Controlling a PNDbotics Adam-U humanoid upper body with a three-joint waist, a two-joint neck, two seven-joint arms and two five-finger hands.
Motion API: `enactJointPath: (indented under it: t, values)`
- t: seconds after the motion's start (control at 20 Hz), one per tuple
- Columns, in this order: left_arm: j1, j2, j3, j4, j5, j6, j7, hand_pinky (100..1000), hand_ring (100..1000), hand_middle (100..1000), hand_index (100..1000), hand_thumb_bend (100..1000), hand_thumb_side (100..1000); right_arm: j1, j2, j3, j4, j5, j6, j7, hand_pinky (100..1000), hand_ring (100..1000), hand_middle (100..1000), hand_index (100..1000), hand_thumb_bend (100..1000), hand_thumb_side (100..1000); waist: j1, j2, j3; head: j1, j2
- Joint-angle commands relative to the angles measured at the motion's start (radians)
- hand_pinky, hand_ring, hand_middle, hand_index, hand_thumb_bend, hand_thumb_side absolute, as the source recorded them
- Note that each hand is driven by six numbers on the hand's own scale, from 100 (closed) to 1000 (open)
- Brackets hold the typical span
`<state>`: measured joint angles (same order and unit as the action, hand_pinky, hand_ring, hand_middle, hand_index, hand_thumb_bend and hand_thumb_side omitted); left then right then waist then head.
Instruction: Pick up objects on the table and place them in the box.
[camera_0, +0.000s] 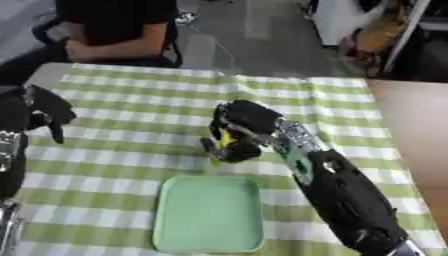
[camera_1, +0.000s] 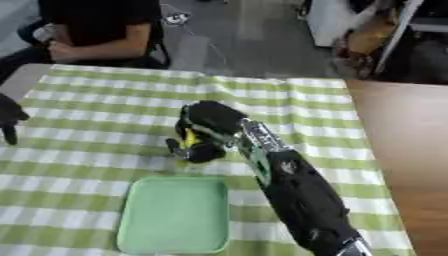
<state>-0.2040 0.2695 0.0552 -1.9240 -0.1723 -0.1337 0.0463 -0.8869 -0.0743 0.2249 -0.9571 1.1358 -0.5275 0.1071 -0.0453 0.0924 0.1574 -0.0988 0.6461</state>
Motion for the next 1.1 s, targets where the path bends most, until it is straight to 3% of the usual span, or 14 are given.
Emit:
enactJointPath:
  t: [0.05, 1.1]
  values:
    - [-0.012, 0.005, -0.001, -0.018, 0.003, 0.000, -0.004, 235, 464, 484, 430, 617, 999, -0.010, 0.011, -0.002, 0.001, 0.017, 0.013, -0.006, 100, 100, 146, 363, 100, 671, 0.007, -0.011, 0.001, -0.016, -0.010]
    - [-0.014, 0.002, -0.004, -0.017, 0.004, 0.000, -0.009, 236, 465, 485, 430, 617, 1000, 0.046, 0.088, 0.023, 0.080, 0.077, -0.019, -0.004, 100, 100, 148, 367, 100, 666, 0.008, -0.011, 0.000, -0.019, -0.008]
